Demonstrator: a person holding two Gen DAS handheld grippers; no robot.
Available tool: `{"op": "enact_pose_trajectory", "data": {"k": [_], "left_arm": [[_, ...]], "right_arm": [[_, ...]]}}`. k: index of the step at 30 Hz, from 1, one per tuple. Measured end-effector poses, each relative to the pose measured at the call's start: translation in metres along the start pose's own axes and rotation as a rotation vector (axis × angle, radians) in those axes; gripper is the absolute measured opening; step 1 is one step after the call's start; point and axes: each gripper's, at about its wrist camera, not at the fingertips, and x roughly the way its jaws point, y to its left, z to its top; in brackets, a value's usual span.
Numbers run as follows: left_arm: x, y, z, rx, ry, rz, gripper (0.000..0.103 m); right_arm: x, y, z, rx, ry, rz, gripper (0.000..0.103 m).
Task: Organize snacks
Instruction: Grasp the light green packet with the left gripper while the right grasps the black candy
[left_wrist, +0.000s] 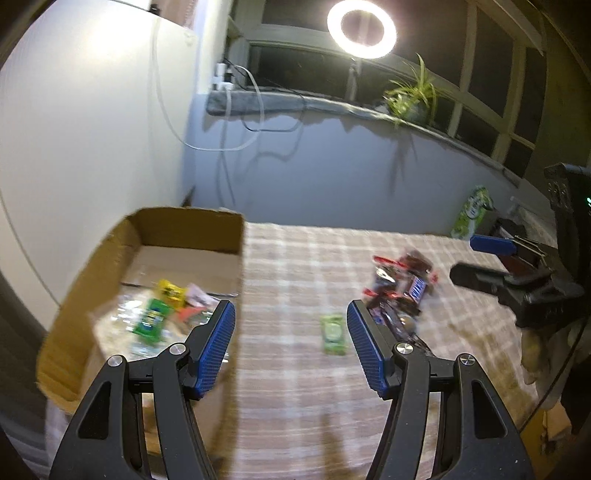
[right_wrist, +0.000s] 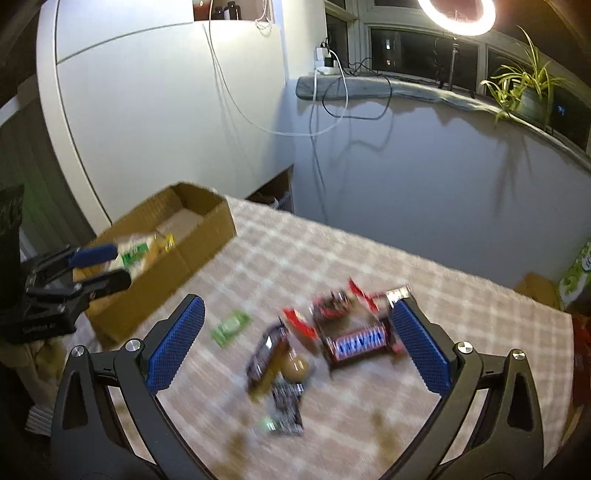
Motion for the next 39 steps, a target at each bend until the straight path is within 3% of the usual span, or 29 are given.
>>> {"op": "enact_pose_trajectory", "data": {"k": [3, 8, 12, 19, 24, 30, 34, 36, 39], "left_arm": [[0.012, -0.014, -0.005, 0.013, 0.032, -0.021, 0.062], [0.033, -0.030, -0.014, 0.027, 0.088, -0.041, 0.048], [0.049, -0.038, -0.022, 0.043, 0.132, -0.038, 0.038], [0.071, -0.040, -0.028, 0.043, 0.186, -0.014, 0.038], [0.088, -0.039, -0.028, 0.062, 0.215, 0.017, 0.038], [0.102, -0.040, -0.027, 0.069, 0.230, 0.028, 0.038], [0.106, -0.043, -0.026, 0.094, 0.233, 0.034, 0.038], [0.107, -0.047, -0.026, 0.113, 0.230, 0.046, 0.030], [0.107, -0.051, -0.027, 0.139, 0.225, 0.050, 0.022]], "right_arm": [[-0.003, -0.003, -0.019, -0.011, 0.025, -0.022, 0.101], [0.007, -0.011, -0.045, 0.008, 0.103, -0.003, 0.081], [0.026, -0.020, -0.057, 0.051, 0.182, 0.020, 0.057], [0.054, -0.019, -0.067, 0.076, 0.266, 0.068, 0.047], [0.061, -0.012, -0.069, 0.060, 0.292, 0.075, 0.046], [0.071, 0.002, -0.069, 0.006, 0.320, 0.055, 0.046], [0.073, 0.008, -0.069, -0.046, 0.330, 0.015, 0.040], [0.073, 0.009, -0.068, -0.066, 0.334, -0.008, 0.031], [0.072, 0.007, -0.068, -0.072, 0.340, -0.005, 0.030]]}}
